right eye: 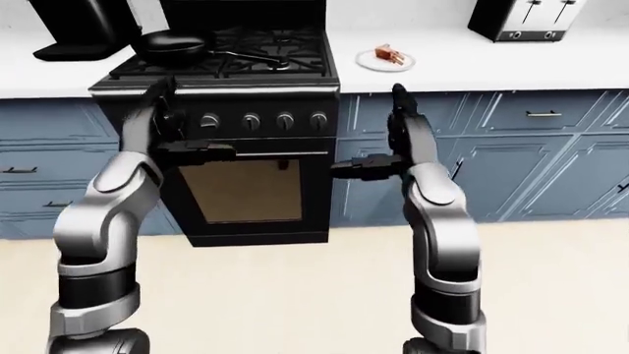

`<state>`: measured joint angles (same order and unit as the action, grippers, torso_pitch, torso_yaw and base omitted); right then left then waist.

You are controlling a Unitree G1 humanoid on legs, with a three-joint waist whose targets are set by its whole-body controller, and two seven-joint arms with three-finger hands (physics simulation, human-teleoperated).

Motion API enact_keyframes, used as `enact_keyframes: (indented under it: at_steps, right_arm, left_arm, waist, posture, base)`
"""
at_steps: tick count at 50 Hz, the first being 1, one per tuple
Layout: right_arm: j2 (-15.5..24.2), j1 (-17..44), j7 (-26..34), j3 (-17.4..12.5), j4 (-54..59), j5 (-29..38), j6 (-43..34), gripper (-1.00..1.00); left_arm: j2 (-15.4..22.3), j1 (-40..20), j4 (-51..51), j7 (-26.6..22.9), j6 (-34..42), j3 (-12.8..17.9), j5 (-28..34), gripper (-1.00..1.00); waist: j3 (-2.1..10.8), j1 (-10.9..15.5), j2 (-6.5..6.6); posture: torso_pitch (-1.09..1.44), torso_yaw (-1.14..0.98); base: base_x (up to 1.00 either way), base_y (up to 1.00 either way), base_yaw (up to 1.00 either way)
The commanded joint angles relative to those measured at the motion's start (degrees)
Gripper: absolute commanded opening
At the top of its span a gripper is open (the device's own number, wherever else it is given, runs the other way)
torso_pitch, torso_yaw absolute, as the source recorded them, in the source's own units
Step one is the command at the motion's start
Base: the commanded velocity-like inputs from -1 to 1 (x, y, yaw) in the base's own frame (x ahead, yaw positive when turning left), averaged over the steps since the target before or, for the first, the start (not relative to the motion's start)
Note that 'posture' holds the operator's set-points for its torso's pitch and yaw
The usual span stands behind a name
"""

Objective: Pick the lamb chop from the plate and place it in the pan.

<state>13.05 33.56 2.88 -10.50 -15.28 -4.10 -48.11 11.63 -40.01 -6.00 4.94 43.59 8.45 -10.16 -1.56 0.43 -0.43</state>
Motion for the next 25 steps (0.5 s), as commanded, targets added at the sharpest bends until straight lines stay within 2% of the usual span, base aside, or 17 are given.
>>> enact_keyframes:
  at_steps: [1,4,5,6,7,8,11,14,16,18,21,23,24,25]
  right_arm:
    - [1.43,2.99,-0.32,-0.77,-3.24,-1.91,-0.52,1.0]
    - [3.13,5.46,-0.58,-1.58,-6.14,-3.85,-3.54,1.0]
    - [3.42,5.17,-0.75,-1.71,-7.64,-4.35,-4.19,1.0]
    - [3.63,5.23,-0.94,-1.55,-9.12,-4.75,-5.15,1.0]
    - [3.76,5.26,-0.79,-1.27,-9.33,-5.02,-5.08,1.0]
    - [3.84,5.33,-0.77,-1.13,-9.76,-5.22,-5.32,1.0]
    - [4.29,6.18,-1.1,-1.5,-11.23,-6.01,-6.74,1.0]
    - [4.28,5.93,-1.36,-1.47,-10.56,-6.2,-5.96,1.0]
    - [4.63,6.23,-1.5,-1.91,-11.83,-6.81,-7.12,1.0]
    - [4.69,6.09,-1.65,-1.93,-11.71,-6.96,-6.76,1.0]
    - [4.77,6.25,-1.92,-1.79,-12.09,-7.17,-7.2,1.0]
    - [4.89,6.24,-2.0,-1.92,-12.15,-7.31,-7.19,1.0]
    - [4.96,6.18,-2.0,-1.87,-12.15,-7.33,-7.15,1.0]
    - [4.95,6.18,-2.08,-1.83,-12.15,-7.33,-7.13,1.0]
  left_arm:
    - [0.69,-2.57,-3.06,0.2,0.44,-0.18,-0.64,1.0]
    - [1.8,-3.38,-5.74,0.2,2.85,0.7,-1.46,1.0]
    - [1.96,-3.34,-6.07,0.28,2.98,0.85,-1.64,1.0]
    - [2.13,-3.42,-6.98,0.43,3.75,1.28,-2.19,1.0]
    - [2.32,-3.29,-7.87,0.56,4.55,1.43,-2.62,1.0]
    - [2.48,-3.68,-8.03,0.72,4.73,1.72,-3.1,1.0]
    - [3.23,-4.22,-9.24,1.44,5.96,2.35,-4.32,1.0]
    - [3.45,-4.43,-10.76,2.27,7.23,2.35,-5.44,1.0]
    - [3.8,-4.89,-11.73,2.73,8.16,2.59,-6.3,1.0]
    - [3.84,-4.74,-11.84,2.94,7.91,2.41,-6.54,1.0]
    - [3.91,-4.66,-11.93,3.18,8.01,2.23,-6.72,1.0]
    - [4.01,-4.7,-11.81,3.31,8.05,2.27,-6.8,1.0]
    - [4.0,-4.57,-11.83,3.32,7.94,2.18,-6.81,1.0]
    - [3.99,-4.51,-11.68,3.31,7.78,2.08,-6.76,1.0]
  waist:
    - [1.35,-0.03,-0.06]
    - [1.29,0.0,-0.08]
    - [2.5,-0.12,0.1]
    - [1.84,-0.18,0.25]
    - [0.03,-0.2,0.3]
    - [-0.65,-0.23,0.29]
    - [-1.28,-0.28,-0.42]
    - [-1.14,-0.19,-2.19]
    - [-0.65,-0.34,-1.37]
    - [-0.48,-0.21,-1.32]
    - [-0.35,-0.28,0.14]
    - [-0.64,-0.62,1.6]
    - [-0.67,-0.79,2.77]
    - [-0.21,-0.92,4.51]
  posture:
    - [0.0,0.0]
    - [0.0,0.0]
    - [0.0,0.0]
    - [0.0,0.0]
    - [0.0,0.0]
    - [0.0,0.0]
    - [0.0,0.0]
    - [0.0,0.0]
    - [0.0,0.0]
    - [0.0,0.0]
    - [0.0,0.0]
    - [0.0,0.0]
    - [0.0,0.0]
    - [0.0,0.0]
  base:
    - [0.0,0.0,0.0]
    - [0.01,0.0,0.0]
    - [0.1,0.0,0.0]
    - [0.29,0.0,0.0]
    - [0.32,0.0,0.0]
    - [0.35,0.0,0.0]
    - [0.35,0.0,0.0]
    - [0.35,0.0,0.0]
    - [0.35,0.0,0.0]
    - [0.35,0.0,0.0]
    - [0.35,0.0,0.0]
    - [0.36,0.0,0.0]
    - [0.36,0.0,0.0]
    - [0.36,0.0,0.0]
